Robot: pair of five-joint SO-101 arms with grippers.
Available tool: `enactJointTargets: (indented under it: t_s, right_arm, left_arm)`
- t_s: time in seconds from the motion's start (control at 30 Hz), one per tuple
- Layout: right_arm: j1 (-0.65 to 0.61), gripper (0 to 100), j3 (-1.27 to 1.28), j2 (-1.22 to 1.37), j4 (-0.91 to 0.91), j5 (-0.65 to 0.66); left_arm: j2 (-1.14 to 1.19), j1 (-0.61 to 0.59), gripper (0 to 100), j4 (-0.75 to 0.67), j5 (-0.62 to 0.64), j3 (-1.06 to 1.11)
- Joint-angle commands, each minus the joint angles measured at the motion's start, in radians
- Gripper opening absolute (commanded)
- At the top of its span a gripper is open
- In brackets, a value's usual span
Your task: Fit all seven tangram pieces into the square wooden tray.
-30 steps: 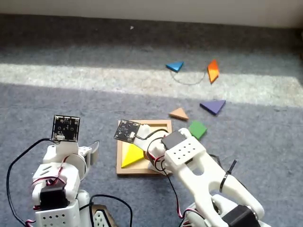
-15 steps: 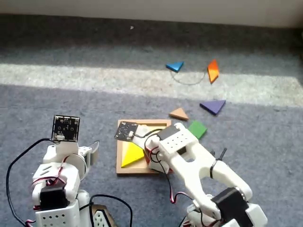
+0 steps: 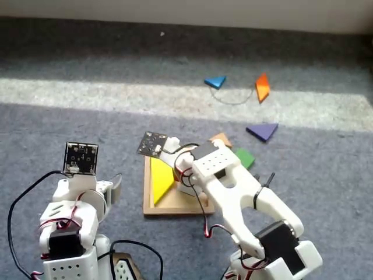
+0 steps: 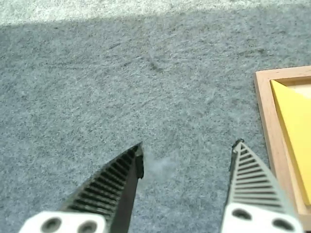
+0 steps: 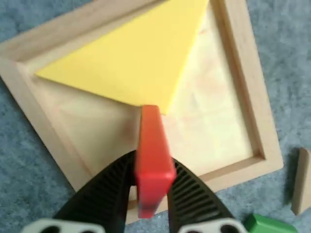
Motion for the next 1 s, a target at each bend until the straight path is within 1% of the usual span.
enactJointTargets:
  t_s: [0.0, 0.07, 0.13, 0.37, 0.47, 0.6, 0.77, 0.8, 0.97]
  right_arm:
    - [0.010, 10.8, -0.045, -0.013, -0.008, 0.009]
    - [0.010, 17.6, -0.045, -0.013, 0.013, 0.009]
    - [0.004, 20.3, -0.054, -0.016, 0.056, 0.009]
    - [-0.065, 20.3, -0.056, -0.016, 0.191, 0.006]
    - [-0.087, 20.3, -0.054, -0.048, 0.199, 0.003]
    - [-0.096, 20.3, -0.048, -0.163, 0.199, -0.060]
    - [-0.096, 20.3, -0.047, -0.280, 0.197, -0.063]
    - [-0.096, 20.3, -0.047, -0.288, 0.197, -0.072]
    - [-0.105, 20.3, -0.047, -0.289, 0.142, -0.213]
  left_arm:
    - [-0.010, -0.012, 29, -0.012, 0.006, -0.005]
    - [-0.010, -0.012, 29, -0.012, 0.006, -0.005]
    - [-0.010, -0.012, 29, -0.011, 0.006, -0.005]
    - [-0.010, -0.012, 29, -0.011, 0.005, -0.005]
    - [-0.010, -0.012, 29, -0.011, 0.005, -0.004]
    - [-0.010, -0.012, 29, -0.011, 0.005, -0.004]
    - [-0.010, -0.012, 29, -0.011, 0.005, -0.004]
    - [-0.010, -0.012, 29, -0.011, 0.005, -0.004]
    - [-0.010, -0.012, 29, -0.011, 0.005, -0.004]
